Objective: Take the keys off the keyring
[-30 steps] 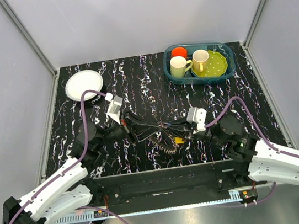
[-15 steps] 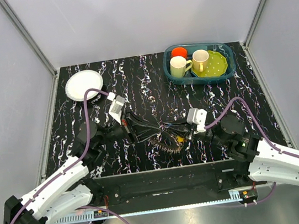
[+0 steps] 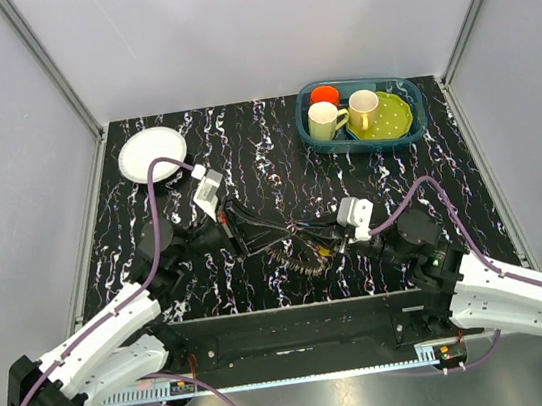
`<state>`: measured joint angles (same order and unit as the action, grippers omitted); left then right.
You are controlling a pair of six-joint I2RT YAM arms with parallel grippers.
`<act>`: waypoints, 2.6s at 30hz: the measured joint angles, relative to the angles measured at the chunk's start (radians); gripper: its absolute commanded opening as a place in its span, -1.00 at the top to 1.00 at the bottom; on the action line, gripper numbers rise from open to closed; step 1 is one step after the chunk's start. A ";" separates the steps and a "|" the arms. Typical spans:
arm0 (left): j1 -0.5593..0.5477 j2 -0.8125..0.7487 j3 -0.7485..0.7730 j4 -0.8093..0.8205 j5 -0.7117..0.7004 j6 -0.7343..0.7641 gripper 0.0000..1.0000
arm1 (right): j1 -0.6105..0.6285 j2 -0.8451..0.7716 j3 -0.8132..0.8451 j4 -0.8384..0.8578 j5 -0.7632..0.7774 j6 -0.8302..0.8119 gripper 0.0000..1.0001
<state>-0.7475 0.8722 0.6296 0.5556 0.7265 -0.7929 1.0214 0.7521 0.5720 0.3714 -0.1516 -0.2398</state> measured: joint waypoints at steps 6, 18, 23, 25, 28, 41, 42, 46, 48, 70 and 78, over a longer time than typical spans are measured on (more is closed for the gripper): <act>0.018 0.023 0.000 0.082 0.008 -0.099 1.00 | 0.000 0.005 -0.012 0.051 -0.019 0.000 1.00; 0.032 0.061 -0.002 0.201 0.057 -0.217 1.00 | 0.000 0.036 -0.012 0.127 -0.018 -0.018 1.00; 0.040 0.081 -0.006 0.250 0.064 -0.260 1.00 | 0.000 0.066 -0.011 0.156 -0.021 -0.021 1.00; 0.042 0.084 -0.009 0.262 0.067 -0.270 1.00 | 0.000 0.072 -0.010 0.160 -0.026 -0.021 1.00; 0.045 0.084 -0.011 0.266 0.069 -0.274 1.00 | 0.000 0.076 -0.010 0.164 -0.027 -0.018 1.00; 0.058 0.165 -0.019 0.438 0.131 -0.367 1.00 | 0.001 0.070 -0.008 0.181 0.005 -0.018 1.00; 0.059 0.177 -0.019 0.462 0.138 -0.385 1.00 | 0.001 0.072 -0.005 0.180 0.005 -0.019 1.00; 0.066 0.212 -0.019 0.538 0.161 -0.436 1.00 | 0.001 0.074 0.006 0.174 0.010 -0.028 1.00; 0.067 0.214 -0.019 0.542 0.166 -0.437 1.00 | 0.001 0.073 0.019 0.158 0.011 -0.034 1.00; 0.060 0.140 0.139 -0.214 0.201 0.154 1.00 | 0.000 0.062 0.177 -0.314 0.038 -0.311 1.00; 0.054 0.213 0.186 -0.360 0.195 0.257 0.42 | -0.006 0.064 0.213 -0.483 0.037 -0.315 1.00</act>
<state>-0.6937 1.0851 0.8154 0.1951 0.9218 -0.5354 1.0149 0.8165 0.7849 -0.1116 -0.1146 -0.5552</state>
